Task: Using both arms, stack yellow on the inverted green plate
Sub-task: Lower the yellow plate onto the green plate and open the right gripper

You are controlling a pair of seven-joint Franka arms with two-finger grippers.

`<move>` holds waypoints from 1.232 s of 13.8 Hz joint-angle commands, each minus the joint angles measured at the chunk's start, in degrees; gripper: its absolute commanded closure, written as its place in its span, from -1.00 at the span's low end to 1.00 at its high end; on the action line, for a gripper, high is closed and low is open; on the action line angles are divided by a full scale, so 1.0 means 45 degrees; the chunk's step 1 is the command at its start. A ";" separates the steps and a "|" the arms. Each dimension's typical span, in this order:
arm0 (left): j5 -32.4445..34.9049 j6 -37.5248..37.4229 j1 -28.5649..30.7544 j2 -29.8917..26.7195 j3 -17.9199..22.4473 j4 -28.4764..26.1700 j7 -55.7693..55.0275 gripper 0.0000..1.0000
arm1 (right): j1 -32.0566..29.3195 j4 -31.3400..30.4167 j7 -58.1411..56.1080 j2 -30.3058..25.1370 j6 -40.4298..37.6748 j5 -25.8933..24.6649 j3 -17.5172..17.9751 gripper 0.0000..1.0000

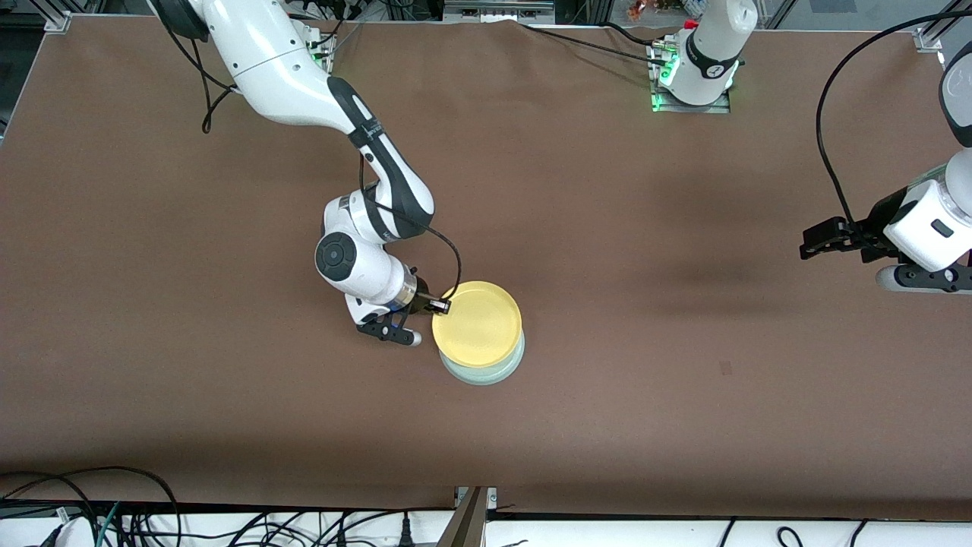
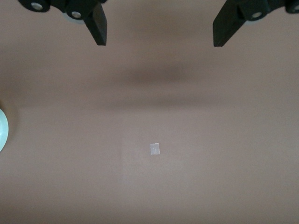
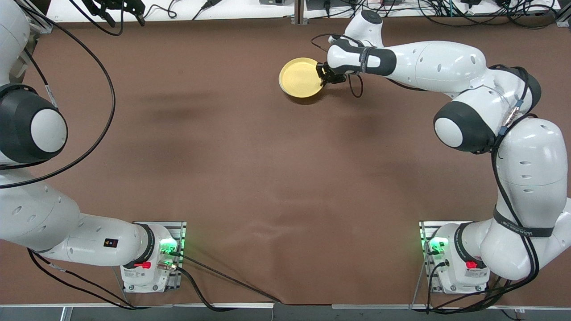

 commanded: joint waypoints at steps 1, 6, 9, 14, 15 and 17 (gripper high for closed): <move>0.0074 0.0139 0.0042 -0.0396 -0.0146 -0.0289 -0.0850 -1.00 | 0.0084 0.0886 0.0241 0.0646 0.0109 0.0232 -0.0024 1.00; 0.0035 0.0060 0.0080 -0.0397 -0.0009 0.0315 -0.0851 -1.00 | -0.0033 0.1355 0.0222 0.0881 0.0129 0.0232 -0.0044 1.00; 0.0035 0.0060 0.0198 -0.0280 0.0011 0.0723 -0.0851 -1.00 | -0.0091 0.1414 0.0202 0.0940 0.0129 0.0232 -0.0063 1.00; 0.0015 0.0157 0.0217 -0.0123 -0.0009 0.0902 -0.0851 -1.00 | -0.0169 0.1492 0.0183 0.0940 0.0070 0.0213 -0.0083 1.00; -0.0004 0.0158 0.0198 -0.0065 -0.0009 0.0902 -0.0851 -1.00 | -0.0150 0.1493 0.0222 0.0921 0.0051 0.0213 -0.0083 1.00; 0.0015 0.0197 0.0198 0.0246 -0.0009 0.1252 -0.0754 -1.00 | -0.0131 0.1473 0.0241 0.0823 -0.0008 0.0213 -0.0083 1.00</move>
